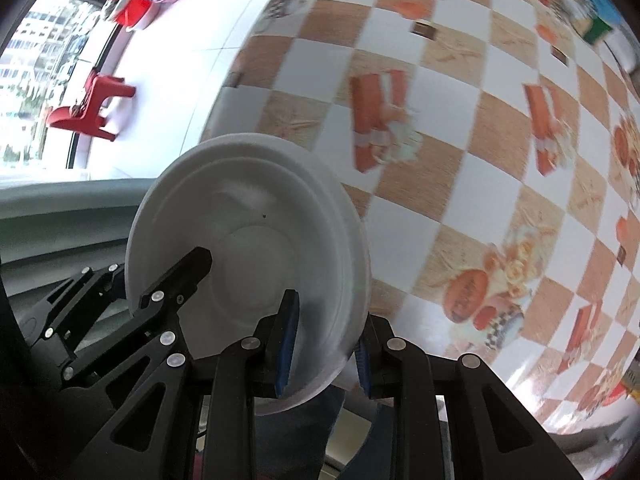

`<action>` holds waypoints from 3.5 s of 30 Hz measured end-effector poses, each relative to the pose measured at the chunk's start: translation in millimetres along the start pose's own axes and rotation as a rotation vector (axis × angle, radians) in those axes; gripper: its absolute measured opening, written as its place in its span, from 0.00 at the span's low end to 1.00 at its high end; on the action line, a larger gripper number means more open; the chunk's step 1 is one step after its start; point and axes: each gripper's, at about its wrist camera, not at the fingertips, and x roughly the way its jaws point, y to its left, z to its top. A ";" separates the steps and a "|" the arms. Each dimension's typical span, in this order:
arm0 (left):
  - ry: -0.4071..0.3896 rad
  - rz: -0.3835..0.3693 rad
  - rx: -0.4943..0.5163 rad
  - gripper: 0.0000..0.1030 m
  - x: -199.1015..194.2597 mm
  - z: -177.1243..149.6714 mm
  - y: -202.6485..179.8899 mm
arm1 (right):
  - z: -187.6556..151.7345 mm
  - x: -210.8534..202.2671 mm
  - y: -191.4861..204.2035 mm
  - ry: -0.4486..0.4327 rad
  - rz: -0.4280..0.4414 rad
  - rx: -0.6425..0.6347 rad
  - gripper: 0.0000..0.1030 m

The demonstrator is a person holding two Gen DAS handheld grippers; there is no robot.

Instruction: Organize plates and bowls

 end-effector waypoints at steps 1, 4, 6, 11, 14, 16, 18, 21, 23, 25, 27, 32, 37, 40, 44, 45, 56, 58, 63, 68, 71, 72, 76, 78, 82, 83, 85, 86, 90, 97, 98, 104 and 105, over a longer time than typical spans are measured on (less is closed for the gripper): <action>0.001 0.003 -0.012 0.30 0.1 -0.8 4.4 | 1.9 2.2 5.4 0.004 0.001 -0.011 0.28; 0.003 0.011 -0.045 0.29 0.3 -2.9 17.7 | 6.7 8.0 19.4 0.014 0.001 -0.044 0.28; 0.003 0.018 -0.062 0.29 0.6 -4.9 25.3 | 8.8 12.4 29.2 0.022 0.000 -0.066 0.28; 0.013 0.028 -0.094 0.29 5.1 -9.1 38.4 | 15.7 28.0 50.6 0.042 -0.008 -0.105 0.28; 0.018 0.028 -0.103 0.29 7.6 -10.6 42.0 | 17.2 34.3 57.9 0.048 -0.010 -0.118 0.28; 0.019 0.030 -0.108 0.29 8.6 -11.9 44.8 | 17.5 37.3 59.1 0.052 -0.012 -0.126 0.28; 0.019 0.032 -0.113 0.29 10.0 -11.6 46.8 | 17.7 39.7 59.5 0.055 -0.013 -0.130 0.28; 0.014 0.037 -0.121 0.29 13.4 -9.8 48.0 | 17.5 41.7 60.3 0.054 -0.015 -0.136 0.28; 0.010 0.041 -0.119 0.29 17.7 -7.4 48.1 | 19.8 43.7 61.5 0.051 -0.020 -0.145 0.28; 0.014 0.049 -0.114 0.29 23.8 -6.0 47.5 | 22.2 47.5 63.0 0.044 -0.031 -0.155 0.28; 0.020 0.053 -0.111 0.29 30.2 -5.7 46.8 | 23.9 52.6 62.3 0.040 -0.041 -0.161 0.28; 0.047 0.045 -0.113 0.29 46.1 -9.6 47.2 | 26.7 66.0 61.5 0.035 -0.063 -0.169 0.28; 0.052 0.050 -0.111 0.35 51.7 -13.5 47.9 | 25.9 73.8 62.0 0.037 -0.065 -0.166 0.28; 0.051 0.031 -0.118 0.41 51.5 -13.4 50.5 | 26.7 76.3 65.2 0.046 -0.069 -0.164 0.28; 0.042 0.002 -0.110 0.51 46.9 -14.2 50.7 | 27.4 70.8 63.1 0.040 -0.074 -0.174 0.28; 0.033 0.004 -0.108 0.60 44.7 -15.0 50.4 | 27.3 68.9 63.1 0.036 -0.077 -0.174 0.28; -0.023 0.020 -0.072 1.00 20.2 -21.2 47.1 | 25.2 40.5 51.7 -0.031 -0.087 -0.152 0.84; -0.030 0.009 -0.069 1.00 12.9 -21.8 46.0 | 24.2 38.0 48.7 -0.036 -0.082 -0.143 0.84; -0.067 0.013 -0.051 1.00 -0.9 -24.1 46.0 | 12.9 23.8 46.6 -0.101 -0.066 -0.139 1.00; -0.075 0.004 -0.026 1.00 -10.4 -27.4 43.5 | 6.9 15.3 48.9 -0.107 -0.063 -0.132 1.00; -0.068 0.012 -0.004 1.00 -13.9 -29.4 39.4 | 1.4 11.1 49.9 -0.111 -0.082 -0.130 1.00; -0.068 0.015 0.005 1.00 -15.7 -30.7 38.3 | 0.0 10.9 51.5 -0.111 -0.083 -0.127 1.00; -0.063 0.023 0.032 1.00 -19.7 -33.1 34.4 | -5.3 8.9 51.4 -0.110 -0.097 -0.112 1.00; -0.061 0.028 0.041 1.00 -21.1 -32.9 33.4 | -7.5 7.2 51.8 -0.116 -0.121 -0.113 1.00; -0.066 0.048 0.061 1.00 -23.9 -31.8 30.5 | -9.7 7.9 52.6 -0.116 -0.123 -0.103 1.00; -0.069 0.054 0.067 1.00 -24.9 -31.4 29.5 | -10.4 9.2 53.3 -0.111 -0.122 -0.101 1.00; -0.072 0.067 0.077 1.00 -25.7 -30.7 27.8 | -12.8 11.9 55.7 -0.102 -0.119 -0.105 1.00; -0.073 0.068 0.081 1.00 -26.3 -30.1 27.5 | -13.4 12.3 56.9 -0.100 -0.119 -0.108 1.00; -0.075 0.076 0.084 1.00 -28.0 -28.6 28.4 | -13.4 9.9 59.4 -0.109 -0.115 -0.109 1.00; -0.069 0.096 0.096 1.00 -28.1 -27.9 26.1 | -12.9 7.9 60.1 -0.113 -0.104 -0.100 1.00; -0.069 0.100 0.098 1.00 -28.1 -27.7 25.7 | -12.7 7.9 60.1 -0.113 -0.102 -0.100 1.00; -0.064 0.126 0.107 1.00 -28.2 -26.8 24.9 | -12.7 7.8 61.3 -0.110 -0.097 -0.101 1.00; -0.064 0.127 0.106 1.00 -28.6 -26.3 24.7 | -12.8 7.7 61.5 -0.111 -0.095 -0.100 1.00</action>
